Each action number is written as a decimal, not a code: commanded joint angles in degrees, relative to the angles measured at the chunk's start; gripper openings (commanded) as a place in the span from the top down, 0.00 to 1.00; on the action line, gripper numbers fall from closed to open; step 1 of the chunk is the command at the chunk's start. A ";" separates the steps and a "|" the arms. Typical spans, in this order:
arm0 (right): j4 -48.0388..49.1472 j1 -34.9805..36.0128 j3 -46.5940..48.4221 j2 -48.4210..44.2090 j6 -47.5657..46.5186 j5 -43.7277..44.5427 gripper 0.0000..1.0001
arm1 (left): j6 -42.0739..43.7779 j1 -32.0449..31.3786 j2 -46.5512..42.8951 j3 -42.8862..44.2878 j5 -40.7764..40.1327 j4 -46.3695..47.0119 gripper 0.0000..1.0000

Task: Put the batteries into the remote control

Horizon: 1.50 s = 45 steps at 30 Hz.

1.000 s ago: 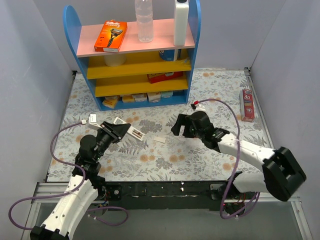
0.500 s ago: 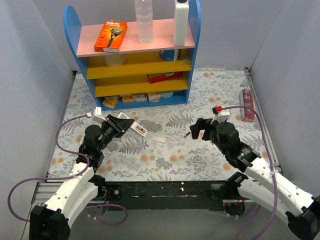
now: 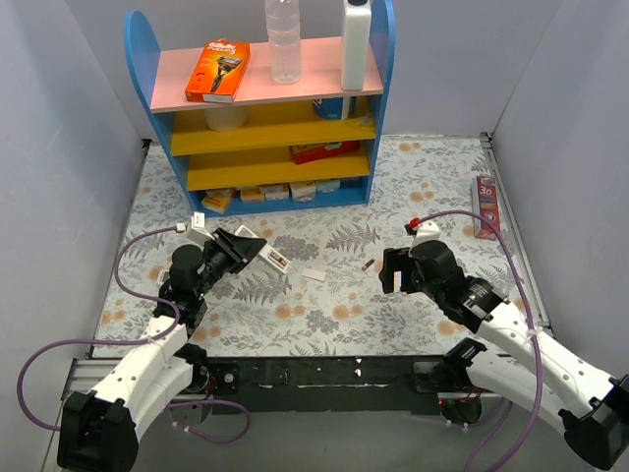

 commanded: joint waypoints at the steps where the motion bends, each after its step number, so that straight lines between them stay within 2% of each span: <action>1: -2.58 -0.43 3.51 3.13 1.58 4.73 0.09 | 6.91 -0.05 1.33 1.51 3.82 -2.26 1.00; 7: -3.54 -1.14 6.05 11.56 6.58 5.17 0.18 | 10.09 0.04 2.05 1.61 11.49 -4.46 1.00; 9: -5.29 -1.14 7.11 14.81 9.99 6.13 0.19 | 10.80 -0.23 -1.28 0.55 10.01 -4.98 1.00; 12: -7.85 -1.22 9.13 17.98 15.00 7.98 0.21 | 13.96 -4.09 -7.07 -0.68 5.96 -7.52 1.00; 15: -11.26 -2.54 9.48 19.92 19.14 9.56 0.27 | 14.84 -6.73 -11.03 -0.86 3.77 -10.77 1.00; 18: -13.82 -5.52 9.13 20.63 20.65 10.62 0.32 | 13.36 -7.78 -11.75 -0.42 4.02 -10.88 1.00; 21: -13.65 -9.74 7.91 20.10 20.30 10.98 0.39 | 11.77 -7.96 -12.37 -2.53 4.11 -7.90 1.00; 25: -11.82 -18.25 6.76 19.93 18.37 7.20 0.48 | 11.06 -7.96 -10.97 -0.86 4.89 -9.20 1.00; 31: -6.80 -25.03 5.18 20.45 16.26 1.05 0.57 | 8.61 -7.96 -9.82 -2.35 5.25 -6.75 1.00; 39: -1.45 -28.29 4.12 24.58 15.73 -1.59 0.67 | 9.04 -7.96 -8.15 -1.13 6.31 -6.74 1.00; 45: 0.41 -28.91 5.26 28.27 15.29 -1.77 0.69 | 9.22 -7.96 -8.06 -1.13 6.22 -7.09 1.00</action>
